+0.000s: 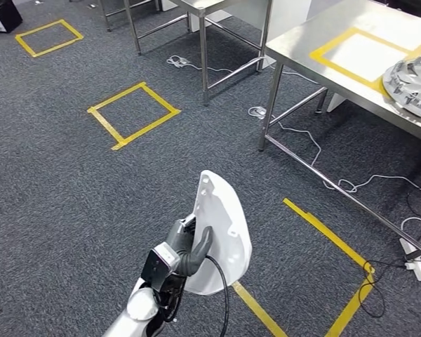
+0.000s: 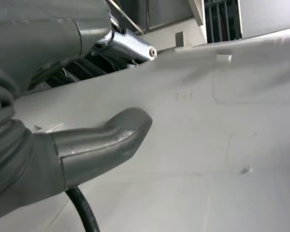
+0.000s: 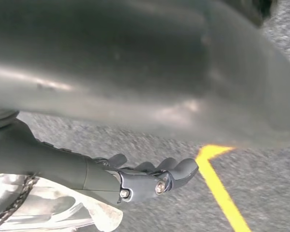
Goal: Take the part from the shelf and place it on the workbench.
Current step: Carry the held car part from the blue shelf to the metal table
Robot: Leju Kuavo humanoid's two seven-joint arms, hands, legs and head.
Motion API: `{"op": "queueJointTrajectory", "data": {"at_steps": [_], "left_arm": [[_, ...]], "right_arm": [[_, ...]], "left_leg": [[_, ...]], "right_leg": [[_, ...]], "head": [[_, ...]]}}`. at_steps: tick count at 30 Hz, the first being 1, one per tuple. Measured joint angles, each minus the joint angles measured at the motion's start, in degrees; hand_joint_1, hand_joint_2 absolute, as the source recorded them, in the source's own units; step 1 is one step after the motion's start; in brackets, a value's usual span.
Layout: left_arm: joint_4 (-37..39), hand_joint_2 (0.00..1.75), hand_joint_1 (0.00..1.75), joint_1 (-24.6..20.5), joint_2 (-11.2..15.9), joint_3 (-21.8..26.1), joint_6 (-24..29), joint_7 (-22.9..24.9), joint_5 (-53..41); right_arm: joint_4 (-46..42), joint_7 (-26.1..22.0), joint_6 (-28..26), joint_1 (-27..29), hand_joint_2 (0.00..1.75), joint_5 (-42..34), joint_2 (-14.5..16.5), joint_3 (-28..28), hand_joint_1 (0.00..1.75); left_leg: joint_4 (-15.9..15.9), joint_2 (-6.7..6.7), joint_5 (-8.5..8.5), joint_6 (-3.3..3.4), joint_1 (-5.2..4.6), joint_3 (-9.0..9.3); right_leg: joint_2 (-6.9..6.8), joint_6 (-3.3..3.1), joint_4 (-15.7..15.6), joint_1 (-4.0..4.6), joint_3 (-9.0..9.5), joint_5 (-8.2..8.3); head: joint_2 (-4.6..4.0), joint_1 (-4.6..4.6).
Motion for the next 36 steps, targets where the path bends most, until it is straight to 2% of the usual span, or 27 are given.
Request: {"op": "queueJointTrajectory", "data": {"at_steps": [2, 3, 4, 5, 6, 7, 9, 10, 11, 14, 15, 16, 18, 19, 20, 21, 22, 23, 25, 27, 29, 30, 31, 33, 34, 35, 36], "left_arm": [[-0.1, 1.75, 1.75, 0.3, 0.1, 0.1, 0.0, 0.1, 0.1], [-0.2, 1.75, 1.75, 0.4, 0.1, 0.1, 0.0, 0.1, 0.1], [-0.2, 1.75, 1.75, 0.6, 0.1, 0.1, 0.0, 0.1, 0.1], [-0.2, 1.75, 1.75, 0.6, 0.2, 0.1, 0.0, 0.1, 0.1], [-0.2, 1.75, 1.75, 0.6, 0.2, 0.2, 0.0, 0.1, 0.1], [-0.2, 1.75, 1.75, 0.7, 0.2, 0.2, 0.0, 0.1, 0.1], [-0.3, 1.75, 1.75, 0.7, 0.2, 0.2, 0.1, 0.1, 0.0], [-0.5, 1.75, 1.75, 0.8, 0.2, 0.2, 0.3, 0.0, -0.2], [-0.9, 1.75, 1.75, 1.1, 0.3, 0.3, 0.6, -0.3, -0.4], [-3.0, 1.75, 1.75, 2.6, 0.7, 0.4, 1.8, -1.4, -0.6], [-3.8, 1.75, 1.75, 3.2, 0.9, 0.5, 2.0, -1.7, -0.5], [-4.6, 1.75, 1.75, 3.8, 1.1, 0.6, 2.2, -1.9, -0.3], [-6.0, 1.75, 1.75, 5.2, 1.6, 1.0, 2.3, -2.1, 0.2], [-6.5, 1.75, 1.75, 5.9, 1.8, 1.2, 2.2, -2.1, 0.4], [-6.8, 1.75, 1.75, 6.4, 1.9, 1.3, 2.0, -1.9, 0.5], [-7.0, 1.75, 1.75, 6.6, 1.9, 1.4, 1.6, -1.5, 0.6], [-7.0, 1.75, 1.75, 6.5, 1.8, 1.5, 1.2, -1.0, 0.6], [-6.8, 1.75, 1.75, 6.0, 1.5, 1.4, 0.9, -0.5, 0.4], [-5.9, 1.75, 1.75, 4.1, 0.9, 1.1, 0.5, 0.1, -0.2], [-4.7, 1.75, 1.75, 2.2, 0.4, 0.7, 0.6, 0.2, -0.5], [-3.7, 1.75, 1.75, 1.3, 0.1, 0.6, 0.8, -0.1, -0.4], [-3.4, 1.75, 1.75, 1.1, 0.1, 0.5, 0.6, -0.3, -0.2], [-3.3, 1.75, 1.75, 1.0, 0.1, 0.4, 0.3, -0.6, 0.1], [-3.1, 1.75, 1.75, 1.0, 0.1, 0.4, -0.4, -0.9, 0.7], [-3.0, 1.75, 1.75, 1.0, 0.1, 0.4, -0.6, -1.0, 0.9], [-2.9, 1.75, 1.75, 1.0, 0.1, 0.5, -0.7, -1.0, 1.0], [-2.9, 1.75, 1.75, 1.0, 0.1, 0.5, -0.8, -1.0, 1.0]], "right_arm": [[0.0, 0.0, 0.1, -0.2, 0.0, 0.1, 0.0, 0.0, 0.0], [0.0, 0.0, 0.1, -0.3, 0.0, 0.2, 0.0, 0.0, 0.0], [0.0, 0.0, 0.1, -0.3, 0.0, 0.2, 0.0, 0.0, 0.0], [0.0, 0.0, 0.1, -0.2, 0.0, 0.2, 0.0, 0.0, 0.0], [0.0, 0.0, 0.1, -0.1, 0.0, 0.2, 0.0, 0.0, 0.0], [0.0, 0.0, 0.1, -0.1, 0.0, 0.2, 0.0, 0.0, 0.0], [0.0, 0.0, 0.1, -0.3, 0.0, 0.4, -0.1, 0.0, 0.0], [0.0, 0.1, 0.3, -0.4, 0.0, 0.6, -0.1, 0.0, 0.0], [0.0, 0.2, 0.4, -0.4, 0.0, 1.0, -0.1, 0.0, 0.0], [0.0, 0.3, 0.8, -0.2, 0.0, 2.1, -0.1, 0.2, 0.0], [0.0, 0.3, 0.9, -0.2, 0.0, 2.3, -0.1, 0.3, 0.0], [0.0, 0.3, 0.9, -0.3, 0.0, 2.4, -0.1, 0.4, 0.0], [0.0, 0.2, 1.1, -0.6, 0.0, 2.5, -0.1, 0.5, 0.0], [0.0, 0.1, 1.4, -0.7, 0.0, 2.3, -0.1, 0.5, 0.0], [0.0, -0.1, 1.7, -0.8, 0.0, 1.8, -0.1, 0.5, 0.0], [0.0, -0.5, 2.2, -0.7, 0.0, 1.1, -0.1, 0.4, 0.0], [0.0, -1.0, 2.7, -0.6, 0.0, 0.4, -0.2, 0.3, 0.0], [0.0, -1.4, 3.3, -0.6, 0.0, -0.2, -0.2, 0.1, 0.0], [0.0, -1.7, 4.1, -0.6, 0.0, -0.7, -0.1, -0.3, 0.0], [0.0, -2.2, 4.3, -0.7, 0.0, -0.8, 0.3, -0.5, 0.0], [0.0, -2.7, 3.8, -0.7, 0.0, -0.9, 1.2, -0.7, 0.0], [0.0, -2.7, 3.6, -0.7, 0.0, -0.9, 1.7, -0.8, 0.0], [0.0, -2.6, 3.6, -0.8, 0.0, -0.9, 2.2, -0.8, 0.0], [0.1, -2.6, 4.0, -1.1, 0.0, -0.9, 2.8, -1.0, 0.0], [0.1, -2.6, 4.3, -1.2, 0.0, -0.9, 2.9, -1.0, 0.0], [0.1, -2.6, 4.5, -1.3, 0.0, -0.9, 3.0, -1.1, 0.0], [0.1, -2.6, 4.6, -1.4, 0.0, -0.9, 3.0, -1.1, 0.0]], "left_leg": [[-0.2, 1.75, 0.24, 0.32, -0.07, -0.2], [-0.2, 2.7, 0.25, 0.34, -0.14, -0.31], [-0.2, 3.65, 0.25, 0.34, -0.18, -0.37], [-0.2, 4.52, 0.25, 0.33, -0.18, -0.4], [-0.1, 5.31, 0.2, 0.25, -0.15, -0.38], [-0.1, 6.02, 0.11, 0.1, -0.13, -0.34], [0.4, 7.17, -0.2, -0.48, -0.41, -0.37], [0.6, 7.62, -0.29, -0.78, -0.58, -0.41], [0.7, 8.06, -0.3, -1.06, -0.71, -0.43], [0.9, 9.03, -0.54, -1.67, -0.48, -0.33], [1.5, 8.21, -1.16, -1.91, -0.34, -0.46], [2.9, 6.79, -2.37, -2.14, -0.2, -0.99], [9.3, 3.56, -6.14, -2.48, 0.03, -3.53], [13.2, 2.75, -7.91, -2.54, 0.06, -5.21], [16.1, 2.39, -8.81, -2.52, 0.06, -6.45], [17.1, 2.24, -8.57, -2.4, 0.05, -6.86], [15.9, 2.09, -7.27, -2.16, 0.05, -6.26], [12.6, 1.63, -5.2, -1.8, 0.04, -4.72], [4.9, -0.97, -1.92, -0.9, 0.08, -1.19], [1.2, -2.83, -1.19, -0.5, 0.01, 0.29], [0.7, -2.25, -1.02, -0.4, -0.03, 0.32], [0.3, -1.79, -0.72, -0.24, 0.05, 0.4], [-0.1, -1.31, -0.39, -0.04, 0.17, 0.48], [-0.5, -0.23, -0.03, 0.2, 0.25, 0.47], [-0.4, 0.29, -0.01, 0.27, 0.21, 0.38], [-0.4, 0.8, -0.03, 0.27, 0.17, 0.33], [-0.4, 1.21, -0.06, 0.25, 0.16, 0.3]], "right_leg": [[-3.15, 0.3, 6.5, 0.09, -2.93, -3.86], [-3.74, 0.5, 9.9, 0.04, -4.34, -5.35], [-4.07, 0.72, 12.1, -0.04, -5.04, -5.98], [-4.32, 0.91, 12.2, -0.11, -4.71, -5.59], [-4.75, 1.06, 10.0, -0.18, -3.13, -4.23], [-5.62, 1.16, 6.1, -0.23, -0.71, -2.47], [-7.79, 0.74, -0.8, 0.02, 3.54, -0.4], [-8.35, 0.3, -2.4, 0.15, 4.45, -0.14], [-8.28, -0.18, -2.8, 0.32, 4.56, -0.25], [-6.62, -1.17, -2.7, 0.28, 4.19, 0.15], [-6.15, -1.48, -2.8, 0.18, 4.16, 0.29], [-5.69, -1.81, -2.9, 0.08, 4.12, 0.41], [-4.47, -2.33, -2.9, 0.02, 3.88, 0.57], [-3.75, -2.51, -2.9, 0.05, 3.77, 0.65], [-3.0, -2.6, -2.9, 0.1, 3.69, 0.72], [-2.25, -2.64, -2.8, 0.17, 3.62, 0.81], [-1.48, -2.63, -2.8, 0.25, 3.59, 0.92], [-0.74, -2.57, -2.8, 0.31, 3.57, 1.05], [0.49, -2.3, -2.8, 0.4, 3.4, 1.32], [1.42, -1.77, -2.7, 0.29, 2.92, 1.61], [2.25, -1.01, -2.9, 0.07, 2.43, 1.95], [1.76, -0.72, -2.7, 0.06, 2.06, 1.8], [0.6, -0.52, -1.7, 0.12, 1.38, 1.04], [-2.55, -0.22, 3.8, 0.22, -1.36, -2.26], [-3.49, -0.01, 7.6, 0.21, -3.1, -4.14], [-3.91, 0.19, 10.8, 0.19, -4.54, -5.35], [-4.1, 0.37, 12.4, 0.16, -5.18, -5.54]], "head": [[0.0, 0.42], [0.0, 0.47], [0.0, 0.47], [0.0, 0.48], [0.0, 0.49], [0.0, 0.49], [0.0, 0.48], [0.0, 0.39], [0.0, 0.32], [0.0, 0.22], [0.0, 0.16], [0.0, 0.07], [0.0, -0.11], [0.0, -0.16], [0.0, -0.16], [0.0, -0.15], [0.0, -0.15], [0.0, -0.15], [0.0, -0.11], [0.0, -0.1], [0.0, -0.12], [0.0, -0.08], [0.0, 0.09], [0.0, 0.45], [0.0, 0.59], [0.0, 0.6], [0.0, 0.61]]}}
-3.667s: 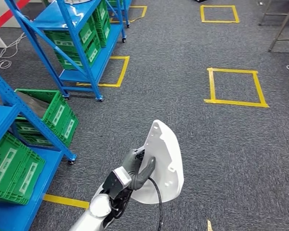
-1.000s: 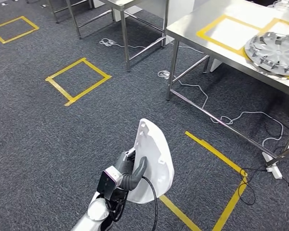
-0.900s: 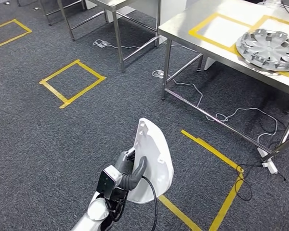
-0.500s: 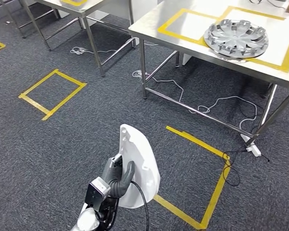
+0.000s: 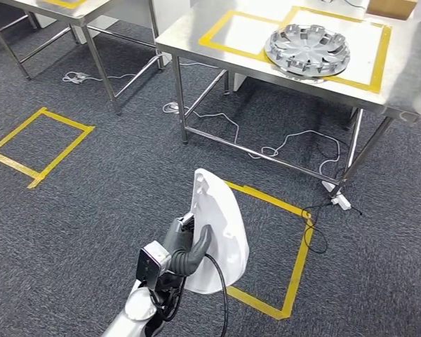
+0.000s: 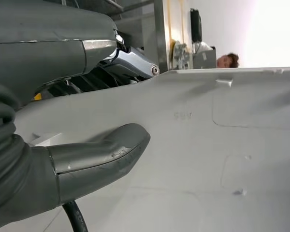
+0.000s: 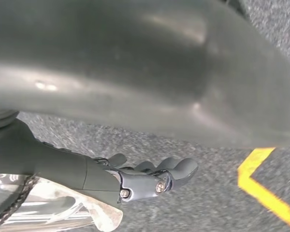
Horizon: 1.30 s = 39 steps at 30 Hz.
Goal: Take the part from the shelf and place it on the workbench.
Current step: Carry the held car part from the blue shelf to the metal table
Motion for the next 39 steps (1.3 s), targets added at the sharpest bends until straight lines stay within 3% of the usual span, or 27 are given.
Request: {"op": "queueJointTrajectory", "data": {"at_steps": [1, 3, 5, 6, 10, 12, 14, 15, 16, 18, 19, 21, 22, 25, 27, 30, 31, 32, 33, 35, 37, 39], "left_arm": [[0.0, 1.75, 1.75, 0.0, 0.0, 0.0, -0.1, 0.0, 0.0], [0.1, 1.75, 1.75, 0.0, 0.0, 0.0, -0.2, -0.1, 0.0], [0.1, 1.75, 1.75, 0.0, 0.0, 0.1, -0.5, -0.3, 0.1], [0.1, 1.75, 1.75, 0.0, 0.0, 0.2, -0.6, -0.3, 0.1], [0.1, 1.75, 1.75, 0.0, 0.0, 0.3, -1.0, -0.3, 0.0], [0.1, 1.75, 1.75, 0.0, 0.1, 0.4, -1.1, -0.3, -0.1], [0.1, 1.75, 1.75, 0.2, 0.1, 0.4, -1.1, -0.3, -0.1], [0.1, 1.75, 1.75, 0.3, 0.1, 0.5, -1.1, -0.3, -0.2], [0.1, 1.75, 1.75, 0.4, 0.2, 0.5, -1.1, -0.3, -0.3], [0.1, 1.75, 1.75, 0.4, 0.2, 0.5, -1.1, -0.3, -0.4], [0.1, 1.75, 1.75, 0.5, 0.2, 0.5, -1.2, -0.3, -0.5], [0.1, 1.75, 1.75, 0.5, 0.2, 0.7, -1.4, -0.2, -0.7], [0.1, 1.75, 1.75, 0.6, 0.2, 0.7, -1.5, -0.1, -0.7], [0.1, 1.75, 1.75, 0.8, 0.1, 0.9, -1.6, 0.0, -1.0], [0.1, 1.75, 1.75, 0.8, 0.1, 0.9, -1.9, 0.0, -1.3], [0.1, 1.75, 1.75, 0.7, 0.0, 0.8, -2.0, 0.0, -1.5], [0.1, 1.75, 1.75, 0.8, 0.0, 0.8, -2.1, 0.0, -1.5], [0.1, 1.75, 1.75, 0.8, 0.0, 0.8, -2.1, 0.0, -1.6], [0.1, 1.75, 1.75, 0.8, 0.0, 0.8, -2.1, 0.0, -1.6], [0.1, 1.75, 1.75, 0.8, 0.0, 0.8, -2.1, 0.0, -1.7], [0.1, 1.75, 1.75, 0.8, 0.0, 0.8, -2.1, 0.1, -1.8], [0.1, 1.75, 1.75, 0.7, 0.0, 0.9, -2.1, 0.1, -1.8]], "right_arm": [[0.0, 0.0, 0.2, 0.0, 0.0, 0.0, 0.0, 0.0, 0.0], [0.0, 0.0, 0.4, 0.0, 0.0, 0.1, 0.0, -0.1, 0.0], [0.0, -0.1, 0.6, 0.0, 0.0, 0.2, 0.1, -0.1, 0.0], [0.1, -0.2, 0.7, 0.0, 0.0, 0.3, 0.1, -0.1, 0.0], [0.1, -0.2, 0.8, 0.0, 0.0, 0.3, 0.2, -0.1, 0.0], [0.1, -0.2, 0.9, 0.0, 0.0, 0.3, 0.3, -0.1, 0.0], [0.1, -0.1, 0.9, 0.0, 0.0, 0.3, 0.3, -0.1, 0.0], [0.1, -0.1, 1.0, 0.0, 0.0, 0.3, 0.3, -0.1, 0.0], [0.1, -0.1, 1.0, 0.0, 0.0, 0.3, 0.3, -0.1, 0.0], [0.1, -0.1, 1.1, 0.0, 0.0, 0.4, 0.4, -0.2, 0.0], [0.1, -0.1, 1.1, 0.0, 0.0, 0.4, 0.4, -0.2, 0.0], [0.1, 0.0, 1.1, 0.0, 0.0, 0.5, 0.5, -0.2, 0.0], [0.1, 0.1, 1.1, 0.0, 0.0, 0.6, 0.5, -0.2, 0.0], [0.1, 0.1, 1.9, 0.1, 0.0, 0.8, 0.5, -0.2, 0.0], [0.1, -0.2, 3.5, 0.0, 0.0, 1.1, 0.1, -0.2, 0.0], [0.1, -0.3, 5.1, 0.2, 0.0, 1.3, -0.8, -0.2, 0.0], [0.1, -0.3, 5.3, 0.3, 0.0, 1.3, -1.1, -0.2, 0.0], [0.1, -0.3, 5.4, 0.5, 0.0, 1.3, -1.3, -0.2, 0.0], [0.1, -0.3, 5.4, 0.6, 0.0, 1.3, -1.5, -0.2, 0.0], [0.1, -0.3, 5.4, 0.7, 0.0, 1.3, -1.7, -0.2, 0.0], [0.1, -0.4, 5.4, 0.7, 0.0, 1.3, -1.7, -0.2, 0.0], [0.1, -0.5, 5.2, 0.8, 0.0, 1.3, -1.7, -0.2, 0.0]], "left_leg": [[0.0, 0.3, -0.07, -0.06, 0.01, 0.03], [0.0, 0.59, -0.36, -0.38, 0.02, 0.29], [0.3, 0.67, -0.71, -0.9, -0.25, 0.42], [0.4, 0.69, -0.81, -1.14, -0.38, 0.42], [1.7, 0.68, -1.99, -2.15, -0.21, 0.09], [7.4, 0.64, -4.77, -2.68, -0.1, -2.48], [15.3, 0.64, -7.51, -2.89, -0.07, -6.76], [17.7, 0.64, -7.68, -2.87, -0.07, -8.3], [18.1, 0.64, -6.78, -2.77, -0.07, -8.92], [14.8, 0.63, -3.41, -2.41, -0.1, -8.12], [11.4, 0.61, -1.09, -2.07, -0.16, -6.94], [5.3, 0.54, 1.71, -1.3, -0.44, -4.62], [3.4, 0.51, 2.05, -1.02, -0.59, -3.92], [1.6, 0.39, 1.23, -0.48, -0.58, -3.18], [1.1, 0.36, 1.05, 0.09, -0.33, -2.31], [1.0, 0.4, 0.43, 0.64, -0.35, -1.67], [1.0, 0.38, 0.16, 0.68, -0.4, -1.43], [1.1, 0.35, -0.17, 0.65, -0.42, -1.05], [1.1, 0.33, -0.58, 0.59, -0.42, -0.49], [1.0, 0.35, -1.57, 0.27, -0.43, 0.89], [1.1, 0.43, -2.47, -0.36, -0.53, 1.54], [1.3, 0.48, -2.96, -1.1, -0.62, 1.96]], "right_leg": [[-0.1, 0.11, -0.6, -0.04, 0.44, 0.9], [-0.4, 0.11, -7.6, -0.17, 4.3, 4.5], [-0.69, -0.27, -14.2, -0.14, 8.21, 6.3], [-0.74, -0.56, -15.5, -0.06, 9.03, 6.24], [-0.61, -2.08, -15.7, -0.03, 9.55, 5.72], [-0.62, -2.75, -15.8, -0.15, 10.02, 5.47], [-0.58, -3.11, -15.8, -0.1, 10.4, 5.12], [-0.5, -3.19, -15.8, -0.07, 10.63, 4.92], [-0.37, -3.19, -15.8, -0.06, 10.91, 4.7], [-0.1, -3.09, -15.8, -0.02, 11.54, 4.28], [0.01, -3.0, -15.8, 0.0, 11.92, 4.02], [0.18, -2.57, -15.8, 0.17, 12.39, 3.44], [0.2, -2.28, -15.8, 0.22, 12.43, 3.24], [0.01, -1.04, -15.3, 0.22, 12.35, 3.34], [-0.1, -0.43, -12.6, 0.22, 11.08, 2.16], [-0.15, -0.02, -2.5, 0.22, 4.82, -1.87], [-0.15, -0.04, -0.1, 0.22, 2.86, -2.3], [-0.16, -0.08, 0.4, 0.22, 1.83, -1.5], [-0.18, -0.15, -1.3, 0.22, 1.88, 0.49], [-0.33, -0.25, -8.3, 0.26, 4.12, 5.6], [-0.62, -0.77, -13.6, 0.5, 6.02, 6.96], [-0.72, -1.83, -14.8, 0.7, 6.82, 6.11]], "head": [[0.0, -0.01], [0.0, 0.01], [0.0, 0.03], [0.0, -0.02], [0.0, -0.25], [0.0, -0.34], [0.0, -0.38], [0.0, -0.38], [0.0, -0.4], [0.0, -0.4], [0.0, -0.4], [0.0, -0.31], [0.0, -0.25], [0.0, -0.24], [0.0, -0.02], [0.0, 0.22], [0.0, 0.19], [0.0, 0.21], [0.0, 0.21], [0.0, 0.24], [0.0, 0.28], [0.0, 0.13]]}}
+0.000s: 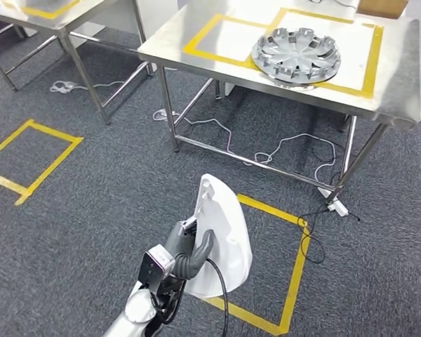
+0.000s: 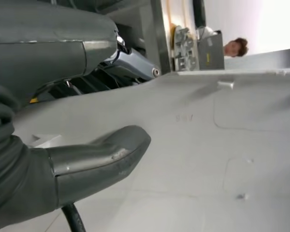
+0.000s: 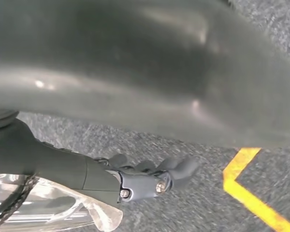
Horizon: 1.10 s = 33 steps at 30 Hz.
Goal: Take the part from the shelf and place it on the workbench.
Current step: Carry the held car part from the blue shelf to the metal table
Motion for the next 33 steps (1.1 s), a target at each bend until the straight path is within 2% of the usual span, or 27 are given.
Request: {"op": "queueJointTrajectory", "data": {"at_steps": [2, 3, 4, 6, 7, 8, 9, 10, 11, 13, 14, 15, 17, 19, 22, 23, 24, 25, 27, 28, 29, 31, 33], "left_arm": [[0.0, 1.75, 1.75, 0.0, 0.0, 0.0, 0.0, 0.1, -0.1], [-0.1, 1.75, 1.75, -0.1, 0.0, 0.1, 0.0, 0.2, -0.2], [-0.1, 1.75, 1.75, -0.2, 0.0, 0.1, 0.0, 0.2, -0.4], [-0.2, 1.75, 1.75, -0.2, 0.1, 0.1, 0.0, 0.5, -0.6], [-0.2, 1.75, 1.75, -0.1, 0.1, 0.1, -0.1, 0.6, -0.6], [-0.2, 1.75, 1.75, -0.1, 0.1, 0.1, -0.1, 0.7, -0.7], [-0.2, 1.75, 1.75, -0.1, 0.1, 0.1, -0.1, 0.7, -0.7], [-0.2, 1.75, 1.75, -0.1, 0.1, 0.1, -0.1, 0.7, -0.8], [-0.2, 1.75, 1.75, -0.1, 0.1, 0.1, -0.1, 0.7, -0.8], [-0.1, 1.75, 1.75, 0.0, 0.2, 0.1, -0.1, 0.7, -0.9], [-0.1, 1.75, 1.75, 0.2, 0.2, 0.1, -0.1, 0.7, -1.0], [-0.2, 1.75, 1.75, 0.2, 0.2, 0.1, -0.1, 0.7, -1.0], [-0.2, 1.75, 1.75, 0.3, 0.1, 0.1, -0.1, 0.8, -1.1], [-0.3, 1.75, 1.75, 0.2, 0.0, 0.1, -0.1, 0.7, -1.1], [-0.3, 1.75, 1.75, 0.2, 0.0, 0.2, -0.1, 0.7, -1.1], [-0.3, 1.75, 1.75, 0.3, 0.0, 0.2, -0.1, 0.7, -1.1], [-0.3, 1.75, 1.75, 0.4, 0.0, 0.3, -0.1, 0.8, -1.1], [-0.3, 1.75, 1.75, 0.4, 0.0, 0.3, -0.1, 0.8, -1.1], [-0.3, 1.75, 1.75, 0.5, 0.0, 0.4, -0.1, 0.8, -1.1], [-0.3, 1.75, 1.75, 0.5, 0.0, 0.5, -0.1, 0.9, -1.2], [-0.3, 1.75, 1.75, 0.6, 0.0, 0.6, -0.1, 0.9, -1.2], [-0.3, 1.75, 1.75, 0.6, 0.0, 0.6, -0.1, 1.0, -1.2], [-0.3, 1.75, 1.75, 0.6, 0.0, 0.7, -0.1, 1.0, -1.3]], "right_arm": [[0.0, -0.2, -0.2, 0.2, 0.0, 0.0, 0.0, 0.0, 0.0], [0.0, -0.4, -0.2, 0.2, 0.0, -0.1, 0.0, 0.0, 0.0], [0.0, -0.5, -0.2, 0.1, 0.0, -0.1, 0.0, 0.0, 0.0], [0.0, -0.5, 0.0, 0.0, 0.0, 0.0, 0.0, 0.0, 0.0], [0.0, -0.5, 0.0, 0.1, 0.0, 0.0, 0.0, 0.0, 0.0], [0.0, -0.4, 0.1, 0.2, 0.0, 0.1, -0.1, 0.0, 0.0], [0.0, -0.3, 0.1, 0.2, 0.0, 0.1, -0.1, 0.0, 0.0], [0.0, -0.2, 0.2, 0.3, 0.0, 0.2, -0.1, 0.0, 0.0], [0.0, -0.1, 0.2, 0.3, 0.0, 0.2, -0.1, 0.0, 0.0], [0.1, 0.2, 0.2, 0.3, 0.0, 0.2, -0.1, 0.0, 0.0], [0.1, 0.3, 0.2, 0.3, 0.0, 0.2, -0.1, 0.0, 0.0], [0.1, 0.3, 0.2, 0.3, 0.0, 0.2, -0.1, 0.0, 0.0], [0.1, 0.5, 0.1, 0.2, 0.0, 0.2, -0.1, -0.1, 0.0], [0.1, 0.9, 0.0, 0.0, 0.0, 0.2, -0.1, -0.1, 0.0], [0.1, 1.4, 0.0, -0.1, 0.0, 0.2, -0.1, -0.1, 0.0], [0.1, 1.5, 0.0, 0.0, 0.0, 0.2, -0.2, -0.1, 0.0], [0.1, 1.5, 0.0, 0.1, 0.0, 0.1, -0.2, -0.2, 0.0], [0.1, 1.6, 0.1, 0.2, 0.0, 0.1, -0.3, -0.2, 0.0], [0.1, 2.0, 0.2, 0.3, 0.0, 0.0, -0.3, -0.3, 0.0], [0.1, 2.2, 0.3, 0.3, 0.0, 0.0, -0.3, -0.4, 0.0], [0.1, 2.3, 0.3, 0.3, 0.0, 0.1, -0.3, -0.4, 0.0], [0.1, 2.4, 0.3, 0.3, 0.0, 0.1, -0.3, -0.5, 0.0], [0.1, 2.4, 0.3, 0.3, 0.0, 0.0, -0.4, -0.6, 0.0]], "left_leg": [[0.9, 0.01, -0.61, -0.61, 0.05, 0.45], [2.2, -0.01, -1.3, -0.9, 0.11, 0.01], [4.7, -0.01, -2.36, -1.18, 0.19, -1.18], [11.8, -0.03, -5.04, -1.65, 0.34, -5.39], [14.6, -0.03, -5.84, -1.78, 0.39, -7.56], [15.7, -0.03, -5.64, -1.79, 0.4, -9.06], [14.9, -0.03, -4.25, -1.69, 0.39, -9.68], [12.3, -0.02, -1.78, -1.44, 0.34, -9.56], [8.8, -0.02, 1.45, -1.01, 0.2, -9.12], [4.0, -0.07, 4.58, -0.02, -0.41, -8.56], [2.9, -0.11, 5.14, 0.46, -0.69, -8.54], [2.8, -0.14, 4.67, 0.86, -0.89, -8.45], [1.6, -0.18, 5.08, 1.45, -0.67, -7.21], [0.7, -0.17, 4.84, 1.85, -0.31, -5.59], [0.3, -0.2, 3.8, 2.21, -0.17, -4.26], [0.3, -0.27, 3.26, 2.18, -0.14, -3.71], [0.3, -0.35, 2.68, 2.1, -0.1, -2.99], [0.3, -0.42, 2.05, 1.96, -0.05, -2.14], [0.4, -0.45, 0.66, 1.51, -0.05, -0.42], [0.4, -0.45, 0.05, 1.21, -0.11, 0.1], [0.4, -0.43, -0.48, 0.86, -0.17, 0.47], [0.5, -0.42, -0.93, 0.26, -0.24, 0.98], [2.4, -0.38, -0.93, -0.23, -0.17, 0.6]], "right_leg": [[0.13, -0.98, -0.1, -0.16, 1.11, -0.07], [0.17, -1.37, -0.2, -0.26, 1.72, -0.33], [0.21, -1.68, -0.2, -0.34, 2.32, -0.65], [0.24, -2.01, -0.2, -0.33, 3.32, -1.53], [0.27, -2.0, -0.2, -0.32, 3.87, -2.03], [0.35, -1.97, -0.2, -0.31, 4.53, -2.57], [0.44, -1.91, -0.2, -0.31, 5.3, -3.14], [0.54, -1.81, -0.2, -0.31, 6.15, -3.76], [0.62, -1.65, -0.3, -0.33, 6.73, -4.38], [0.74, -1.06, -0.4, -0.37, 7.58, -5.41], [0.76, -0.7, -0.4, -0.37, 7.91, -5.71], [0.76, -0.34, -0.5, -0.35, 8.35, -5.82], [0.66, 0.26, -0.3, -0.32, 8.91, -6.09], [0.6, 0.7, 2.7, -0.35, 7.37, -6.88], [0.56, 1.37, 12.5, -0.5, 0.05, -9.95], [0.56, 1.53, 14.1, -0.53, -2.02, -10.56], [0.54, 1.63, 13.7, -0.54, -3.11, -10.03], [0.52, 1.69, 11.7, -0.55, -3.35, -8.18], [0.33, 1.51, 5.2, -0.5, -2.51, -2.3], [0.18, 1.18, 2.9, -0.42, -1.91, -0.54], [0.1, 0.73, 1.5, -0.31, -1.5, 0.56], [0.09, -0.26, 1.1, -0.2, -0.75, 0.46], [0.16, -0.96, 0.7, -0.36, 0.15, 0.57]], "head": [[0.01, -0.27], [0.01, -0.39], [0.01, -0.5], [0.0, -0.64], [0.0, -0.63], [0.0, -0.64], [0.0, -0.65], [0.0, -0.64], [0.0, -0.64], [0.0, -0.43], [0.01, -0.39], [0.01, -0.38], [0.01, -0.46], [0.0, -0.1], [0.0, 0.15], [0.0, 0.13], [0.0, 0.15], [0.0, 0.16], [0.0, 0.17], [0.0, 0.17], [0.0, 0.15], [0.0, 0.12], [0.0, 0.02]]}}
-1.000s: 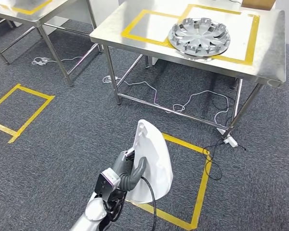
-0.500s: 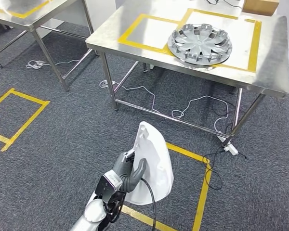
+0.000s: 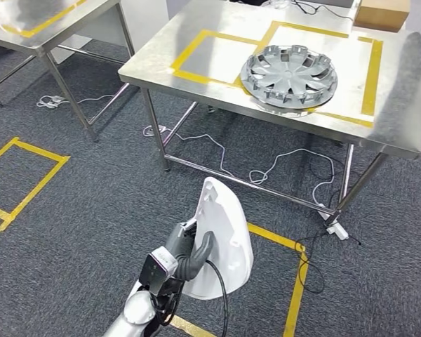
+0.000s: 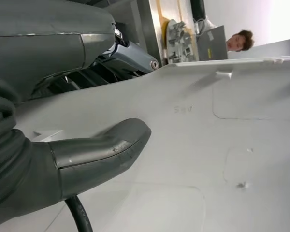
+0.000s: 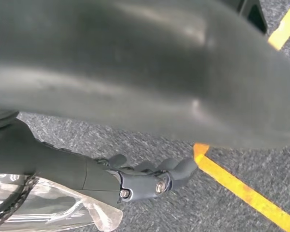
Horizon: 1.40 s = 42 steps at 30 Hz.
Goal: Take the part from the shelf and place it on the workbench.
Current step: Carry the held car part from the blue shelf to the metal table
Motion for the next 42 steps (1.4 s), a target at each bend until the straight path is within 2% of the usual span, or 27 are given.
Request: {"op": "queueJointTrajectory", "data": {"at_steps": [2, 4, 5, 6, 7, 9, 11, 13, 15, 16, 17, 19, 21, 24, 26, 27, 30, 31, 33, 35, 36, 37, 38, 39, 40, 41, 42], "left_arm": [[0.0, 1.75, 1.75, 0.0, 0.0, 0.0, 0.0, 0.0, 0.0], [0.0, 1.75, 1.75, 0.1, 0.1, 0.1, 0.0, 0.0, 0.0], [0.0, 1.75, 1.75, 0.2, 0.1, 0.2, 0.0, 0.0, 0.0], [0.0, 1.75, 1.75, 0.3, 0.1, 0.2, 0.0, 0.0, 0.0], [0.0, 1.75, 1.75, 0.4, 0.1, 0.3, 0.0, 0.0, 0.0], [0.0, 1.75, 1.75, 0.5, 0.1, 0.4, 0.1, 0.0, 0.0], [0.0, 1.75, 1.75, 0.6, 0.1, 0.4, 0.1, 0.0, 0.0], [0.0, 1.75, 1.75, 0.7, 0.1, 0.5, 0.1, 0.0, 0.0], [0.0, 1.75, 1.75, 0.8, 0.0, 0.5, 0.1, 0.0, -0.1], [-0.1, 1.75, 1.75, 0.8, 0.0, 0.5, 0.1, 0.0, -0.1], [-0.1, 1.75, 1.75, 0.7, 0.0, 0.5, 0.0, 0.0, -0.2], [-0.1, 1.75, 1.75, 0.7, 0.0, 0.4, 0.0, 0.0, -0.3], [-0.1, 1.75, 1.75, 0.7, 0.0, 0.4, 0.0, 0.1, -0.3], [-0.1, 1.75, 1.75, 0.7, 0.0, 0.5, 0.0, 0.1, -0.3], [-0.1, 1.75, 1.75, 0.7, 0.0, 0.5, 0.0, 0.1, -0.3], [-0.1, 1.75, 1.75, 0.7, 0.0, 0.4, 0.0, 0.1, -0.4], [-0.1, 1.75, 1.75, 0.6, 0.0, 0.4, 0.0, 0.2, -0.6], [-0.1, 1.75, 1.75, 0.5, 0.0, 0.4, 0.0, 0.2, -0.7], [-0.1, 1.75, 1.75, 0.4, 0.0, 0.4, 0.1, 0.2, -0.7], [-0.1, 1.75, 1.75, 0.3, 0.0, 0.4, 0.1, 0.3, -0.7], [-0.1, 1.75, 1.75, 0.3, 0.0, 0.4, 0.1, 0.3, -0.7], [-0.1, 1.75, 1.75, 0.4, 0.0, 0.4, 0.2, 0.3, -0.7], [-0.1, 1.75, 1.75, 0.5, 0.0, 0.4, 0.4, 0.3, -0.7], [-0.1, 1.75, 1.75, 0.6, 0.1, 0.5, 0.6, 0.3, -0.8], [-0.1, 1.75, 1.75, 0.8, 0.1, 0.5, 0.9, 0.3, -0.9], [-0.1, 1.75, 1.75, 0.9, 0.2, 0.5, 1.2, 0.2, -0.9], [-0.1, 1.75, 1.75, 1.1, 0.2, 0.5, 1.4, 0.1, -0.9]], "right_arm": [[0.0, 0.0, 0.0, -0.1, 0.0, 0.0, 0.0, 0.0, 0.0], [0.0, 0.2, 0.0, -0.1, 0.0, 0.0, 0.0, 0.0, 0.0], [0.0, 0.3, -0.1, 0.0, 0.0, 0.0, 0.0, -0.1, 0.0], [0.0, 0.3, -0.1, 0.0, 0.0, 0.1, 0.0, -0.1, 0.0], [0.0, 0.5, -0.1, 0.0, 0.0, 0.1, 0.0, -0.1, 0.0], [0.0, 0.7, -0.1, 0.0, 0.0, 0.2, 0.0, -0.1, 0.0], [0.0, 0.9, 0.0, -0.1, 0.0, 0.2, 0.0, -0.2, 0.0], [0.0, 0.9, 0.0, -0.1, 0.0, 0.3, 0.0, -0.2, 0.0], [0.0, 0.9, 0.0, -0.1, 0.0, 0.6, 0.0, -0.3, 0.0], [0.0, 1.1, -0.1, -0.2, 0.0, 0.8, 0.0, -0.3, 0.0], [0.0, 1.5, -0.2, -0.3, 0.0, 1.1, 0.0, -0.3, 0.0], [0.0, 2.3, -0.5, -0.3, 0.0, 1.4, 0.0, -0.2, 0.0], [0.0, 2.6, -0.7, -0.2, 0.0, 1.5, 0.0, -0.2, 0.0], [0.0, 2.7, -0.7, -0.2, 0.0, 1.5, 0.0, -0.3, 0.0], [0.0, 2.8, -0.8, -0.1, 0.0, 1.5, -0.1, -0.3, 0.0], [0.0, 2.8, -0.8, -0.1, 0.0, 1.6, -0.1, -0.3, 0.0], [0.0, 2.9, -0.4, 0.1, 0.0, 2.1, -0.1, -0.3, 0.0], [0.0, 3.0, -0.3, 0.1, 0.0, 2.3, -0.1, -0.3, 0.0], [0.0, 3.0, -0.3, 0.0, 0.0, 2.6, -0.1, -0.3, 0.0], [0.0, 3.1, -0.2, -0.1, 0.0, 2.9, -0.1, -0.3, 0.0], [0.0, 3.3, 0.0, -0.1, 0.0, 2.9, -0.1, -0.3, 0.0], [0.0, 3.6, 0.2, 0.0, 0.0, 2.8, -0.1, -0.3, 0.0], [0.0, 4.0, 0.5, 0.0, 0.0, 2.8, -0.1, -0.3, 0.0], [0.0, 4.5, 0.7, 0.0, 0.0, 2.7, -0.1, -0.3, 0.0], [0.0, 4.9, 1.0, 0.1, 0.0, 2.7, -0.1, -0.3, 0.0], [0.0, 5.4, 1.2, 0.0, 0.0, 2.8, -0.1, -0.3, 0.0], [0.0, 5.9, 1.4, 0.0, 0.0, 2.9, -0.1, -0.3, 0.0]], "left_leg": [[5.5, 0.05, -0.87, -0.58, 0.19, -3.12], [12.0, 0.07, -3.57, -1.09, 0.39, -7.7], [13.7, 0.07, -4.51, -1.2, 0.45, -9.39], [13.8, 0.07, -4.42, -1.2, 0.48, -10.34], [12.0, 0.07, -2.88, -1.07, 0.47, -10.38], [5.4, 0.1, 2.56, -0.44, 0.27, -8.97], [0.9, 0.13, 4.4, 0.37, -0.19, -7.91], [-0.1, 0.06, 4.05, 1.01, -0.39, -7.65], [-0.8, 0.03, 5.04, 1.52, -0.11, -6.7], [-1.0, 0.08, 4.97, 1.78, 0.0, -6.16], [-1.1, 0.1, 4.83, 2.01, 0.08, -5.75], [-1.1, 0.1, 4.28, 2.32, 0.03, -5.41], [-1.1, 0.03, 3.85, 2.37, -0.03, -5.15], [-1.1, -0.02, 3.7, 2.37, -0.05, -4.99], [-1.1, -0.07, 3.47, 2.36, -0.07, -4.7], [-1.1, -0.08, 2.92, 2.25, -0.09, -4.03], [-0.7, -0.06, 1.04, 0.92, -0.17, -1.34], [0.0, -0.04, 0.82, 0.44, -0.17, -1.2], [4.0, 0.01, -0.11, -0.23, 0.03, -3.1], [10.4, 0.04, -2.6, -0.96, 0.4, -7.17], [12.8, 0.05, -3.81, -1.21, 0.59, -9.15], [13.8, 0.06, -4.32, -1.39, 0.74, -10.53], [13.1, 0.07, -3.61, -1.51, 0.86, -11.06], [10.8, 0.09, -1.72, -1.55, 0.94, -10.85], [7.4, 0.13, 1.21, -1.51, 0.97, -10.15], [4.4, 0.19, 3.02, -1.37, 0.88, -9.54], [2.4, 0.24, 3.63, -1.1, 0.76, -9.09]], "right_leg": [[0.0, -0.54, -0.4, -0.15, 0.98, -0.45], [0.04, -0.8, -0.4, -0.14, 1.8, -1.25], [0.11, -0.8, -0.4, -0.13, 2.32, -1.72], [0.21, -0.76, -0.4, -0.12, 2.96, -2.21], [0.3, -0.69, -0.5, -0.11, 3.66, -2.7], [0.42, -0.41, -0.5, -0.08, 4.92, -3.72], [0.51, 0.25, -0.6, 0.0, 5.44, -4.52], [0.52, 1.14, -0.4, 0.1, 5.9, -4.72], [0.41, 1.88, 0.5, 0.08, 6.03, -5.16], [0.39, 2.17, 1.9, 0.05, 5.29, -5.77], [0.36, 2.37, 4.5, -0.02, 3.78, -6.77], [0.33, 2.66, 11.2, -0.05, -0.71, -9.26], [0.33, 2.8, 15.1, -0.05, -3.94, -10.78], [0.33, 2.8, 15.7, -0.04, -4.69, -10.84], [0.33, 2.78, 15.0, -0.04, -4.81, -9.97], [0.32, 2.51, 11.3, 0.03, -3.84, -7.14], [0.09, 0.55, 0.1, 0.5, 0.29, -0.76], [0.0, 0.04, -0.3, 0.51, 1.06, -1.2], [-0.01, -0.5, -0.7, 0.23, 2.37, -1.51], [0.0, -0.8, -0.8, 0.18, 3.18, -2.15], [0.02, -0.8, -0.8, 0.16, 3.6, -2.56], [0.05, -0.74, -0.8, 0.12, 4.11, -3.02], [0.1, -0.63, -0.8, 0.06, 4.72, -3.51], [0.15, -0.46, -0.8, -0.02, 5.43, -4.04], [0.19, -0.2, -0.8, -0.1, 5.86, -4.61], [0.26, 0.15, -0.8, -0.13, 6.5, -5.18], [0.28, 0.53, -0.7, -0.12, 6.76, -5.72]], "head": [[0.0, -0.17], [0.0, -0.25], [0.0, -0.27], [0.0, -0.26], [0.0, -0.26], [0.0, -0.19], [0.0, -0.2], [0.0, -0.26], [0.01, -0.22], [0.01, -0.1], [0.01, -0.01], [0.0, 0.16], [0.0, 0.17], [0.0, 0.19], [0.0, 0.16], [0.0, 0.15], [0.01, 0.04], [0.01, -0.03], [0.01, -0.24], [0.0, -0.45], [0.0, -0.46], [0.0, -0.45], [0.0, -0.46], [0.0, -0.46], [0.0, -0.47], [0.0, -0.47], [0.0, -0.49]]}}
